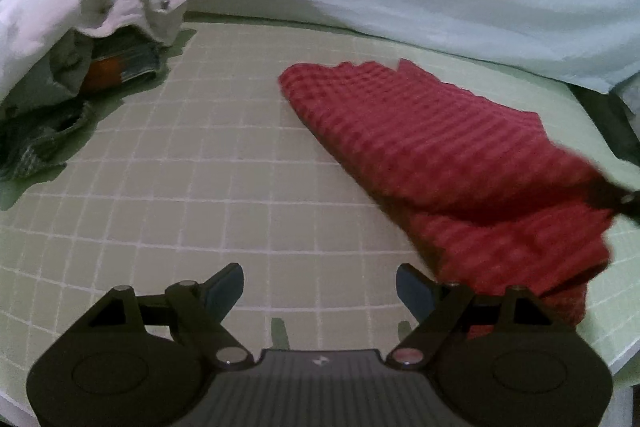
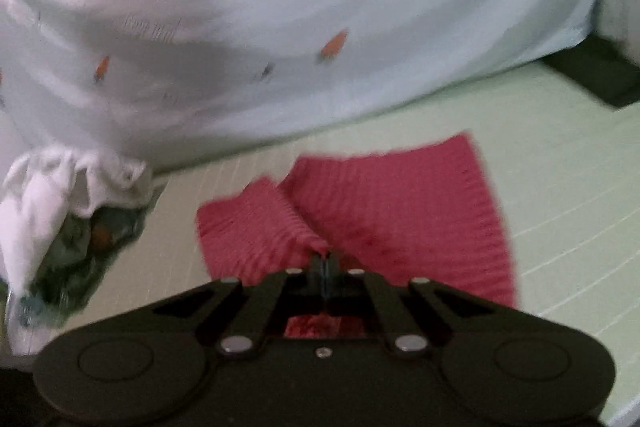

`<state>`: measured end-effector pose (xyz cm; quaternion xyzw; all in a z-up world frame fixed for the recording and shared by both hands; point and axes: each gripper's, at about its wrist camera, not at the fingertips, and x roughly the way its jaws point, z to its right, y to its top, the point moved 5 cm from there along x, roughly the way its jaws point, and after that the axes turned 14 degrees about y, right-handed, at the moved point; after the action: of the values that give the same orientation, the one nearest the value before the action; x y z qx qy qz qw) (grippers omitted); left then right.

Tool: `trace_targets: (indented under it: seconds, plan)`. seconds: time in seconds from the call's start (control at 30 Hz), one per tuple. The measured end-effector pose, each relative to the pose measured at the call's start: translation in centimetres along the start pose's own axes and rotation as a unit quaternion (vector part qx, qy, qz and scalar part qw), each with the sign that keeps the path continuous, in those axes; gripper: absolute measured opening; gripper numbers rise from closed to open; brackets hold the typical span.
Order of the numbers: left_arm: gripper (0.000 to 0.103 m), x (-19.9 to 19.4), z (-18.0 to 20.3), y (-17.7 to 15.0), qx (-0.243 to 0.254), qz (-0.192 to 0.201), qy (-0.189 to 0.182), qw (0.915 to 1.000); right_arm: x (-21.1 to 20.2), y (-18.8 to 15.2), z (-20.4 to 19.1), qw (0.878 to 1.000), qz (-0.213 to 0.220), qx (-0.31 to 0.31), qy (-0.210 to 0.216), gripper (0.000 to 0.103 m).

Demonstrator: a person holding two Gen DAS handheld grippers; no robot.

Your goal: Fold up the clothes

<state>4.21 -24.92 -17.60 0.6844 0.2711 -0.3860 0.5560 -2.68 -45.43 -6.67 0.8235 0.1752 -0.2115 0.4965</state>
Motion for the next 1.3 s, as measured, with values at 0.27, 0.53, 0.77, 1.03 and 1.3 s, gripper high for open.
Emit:
trace_targets:
  seconds: [0.27, 0.53, 0.77, 1.03, 1.3]
  plan:
    - [0.084, 0.3, 3.0, -0.2, 0.002, -0.012, 0.000, 0.9999, 0.7, -5.3, 9.3, 0.984, -0.126, 0.045, -0.114, 0.002]
    - [0.088, 1.1, 3.6, 0.8, -0.027, -0.030, 0.028, 0.9988, 0.5, -1.1, 8.8, 0.992, -0.094, -0.001, -0.087, 0.062]
    - [0.088, 2.0, 3.2, 3.0, -0.055, -0.026, 0.050, 0.9969, 4.3, 1.9, 6.5, 0.991, -0.088, -0.087, -0.040, 0.096]
    - [0.088, 4.9, 2.5, 7.3, -0.088, -0.014, 0.049, 0.9947, 10.1, 4.3, 4.8, 0.988, -0.083, -0.127, 0.008, 0.103]
    - [0.089, 9.3, 1.5, 12.1, -0.080, -0.011, 0.057, 0.9951, 18.2, 6.4, 3.6, 0.982, -0.122, -0.146, 0.023, 0.083]
